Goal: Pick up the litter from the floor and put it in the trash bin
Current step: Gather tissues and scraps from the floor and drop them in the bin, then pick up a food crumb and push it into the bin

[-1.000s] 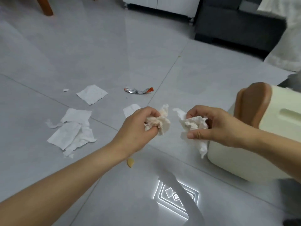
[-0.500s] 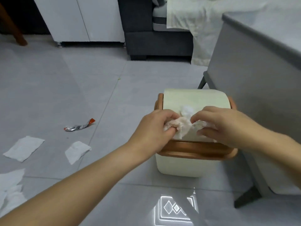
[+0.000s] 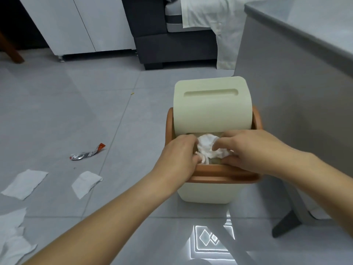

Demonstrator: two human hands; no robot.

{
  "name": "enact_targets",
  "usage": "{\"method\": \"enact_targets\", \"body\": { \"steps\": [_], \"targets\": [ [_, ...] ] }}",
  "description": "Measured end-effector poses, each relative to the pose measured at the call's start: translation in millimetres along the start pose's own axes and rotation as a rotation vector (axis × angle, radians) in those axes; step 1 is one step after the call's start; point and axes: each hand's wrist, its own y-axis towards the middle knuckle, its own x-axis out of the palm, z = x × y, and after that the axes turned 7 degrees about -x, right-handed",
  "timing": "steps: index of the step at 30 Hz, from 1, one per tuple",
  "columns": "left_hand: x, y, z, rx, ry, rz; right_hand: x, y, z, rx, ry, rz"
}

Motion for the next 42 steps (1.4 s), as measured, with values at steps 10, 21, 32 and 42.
{"method": "enact_targets", "body": {
  "steps": [10, 21, 32, 42],
  "targets": [
    [-24, -22, -18, 0.005, -0.157, 0.043, -6, 0, -10, -0.009, 0.044, 0.124],
    [-69, -103, -164, -0.293, -0.098, 0.009, -11, 41, -95, -0.198, 0.060, 0.322],
    [-86, -226, -376, -0.893, -0.142, 0.221, 99, 142, -249, -0.505, 0.114, -0.284],
    [-44, -297, -457, -1.152, -0.201, 0.259, 251, 184, -343, -0.014, 0.289, -0.517]
  ]
}}
